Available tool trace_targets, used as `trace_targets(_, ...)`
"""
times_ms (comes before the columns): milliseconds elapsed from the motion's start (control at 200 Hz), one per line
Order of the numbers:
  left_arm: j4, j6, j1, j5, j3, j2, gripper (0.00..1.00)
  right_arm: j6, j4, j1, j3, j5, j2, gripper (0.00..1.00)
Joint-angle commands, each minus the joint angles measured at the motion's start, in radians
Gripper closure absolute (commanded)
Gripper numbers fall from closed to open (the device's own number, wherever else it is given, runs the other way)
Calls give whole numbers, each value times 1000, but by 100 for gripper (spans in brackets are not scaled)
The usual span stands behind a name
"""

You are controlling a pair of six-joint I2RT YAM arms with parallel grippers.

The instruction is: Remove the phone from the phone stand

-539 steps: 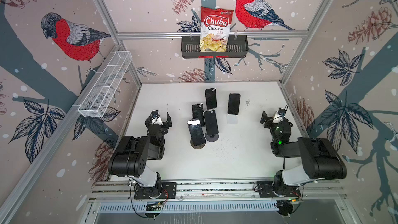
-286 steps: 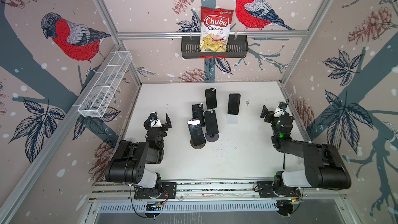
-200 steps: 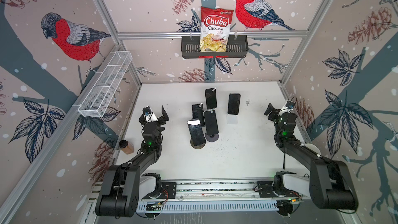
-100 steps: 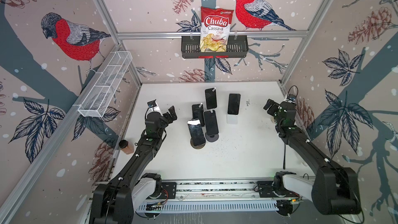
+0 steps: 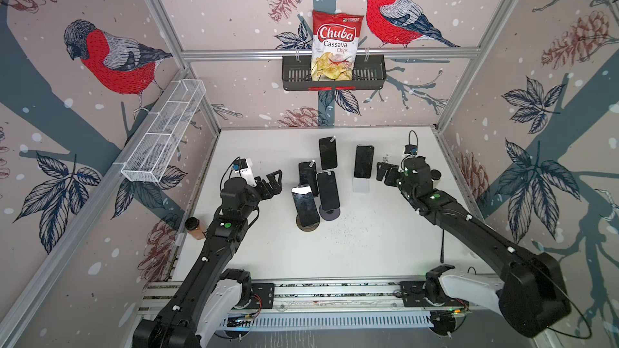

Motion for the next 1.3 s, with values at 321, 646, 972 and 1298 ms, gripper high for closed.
trace_targets(321, 224, -147, -8, 224, -98, -58, 1, 99, -58, 230, 109, 29, 146, 1)
trace_targets(646, 294, -179, -18, 298, -113, -39, 1, 101, -95, 382, 205, 128, 275, 1)
trace_targets(972, 264, -145, -18, 318, -92, 3, 1, 79, -81, 480, 258, 152, 355, 1)
trace_targets(1298, 246, -125, -18, 319, -93, 8, 1, 70, -74, 533, 287, 182, 416, 1)
